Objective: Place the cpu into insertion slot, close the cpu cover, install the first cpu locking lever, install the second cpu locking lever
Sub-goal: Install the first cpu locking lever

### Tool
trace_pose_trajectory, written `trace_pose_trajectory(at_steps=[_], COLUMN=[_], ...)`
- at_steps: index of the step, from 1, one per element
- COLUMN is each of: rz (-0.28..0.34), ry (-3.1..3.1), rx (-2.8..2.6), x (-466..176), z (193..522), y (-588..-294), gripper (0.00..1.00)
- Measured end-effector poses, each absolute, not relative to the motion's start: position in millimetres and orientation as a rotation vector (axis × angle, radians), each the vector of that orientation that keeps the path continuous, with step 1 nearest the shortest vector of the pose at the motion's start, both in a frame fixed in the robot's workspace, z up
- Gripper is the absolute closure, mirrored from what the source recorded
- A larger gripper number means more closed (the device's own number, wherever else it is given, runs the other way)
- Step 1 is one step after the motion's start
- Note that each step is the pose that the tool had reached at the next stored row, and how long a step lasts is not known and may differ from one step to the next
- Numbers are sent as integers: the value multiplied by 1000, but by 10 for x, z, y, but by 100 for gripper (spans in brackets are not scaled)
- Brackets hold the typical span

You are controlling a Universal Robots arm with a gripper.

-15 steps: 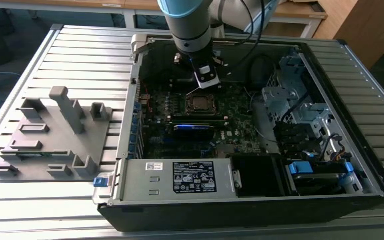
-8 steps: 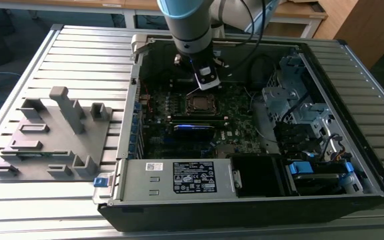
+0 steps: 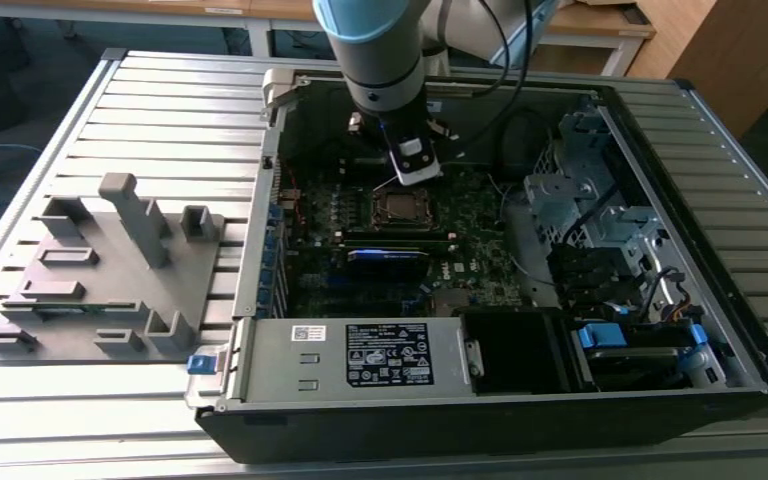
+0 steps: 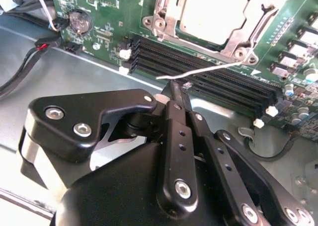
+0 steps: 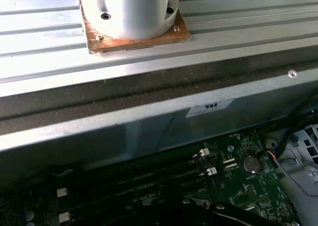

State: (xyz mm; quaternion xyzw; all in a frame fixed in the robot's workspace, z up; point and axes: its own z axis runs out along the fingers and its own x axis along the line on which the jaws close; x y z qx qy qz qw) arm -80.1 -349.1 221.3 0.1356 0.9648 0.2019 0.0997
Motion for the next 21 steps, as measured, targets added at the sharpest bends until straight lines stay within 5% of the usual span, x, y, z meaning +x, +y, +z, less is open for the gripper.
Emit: trace_pose_trajectory(at_steps=[21], rz=[590], ry=[2848], rx=[417], x=[-803], z=[2125], y=[-3527], gripper=[90])
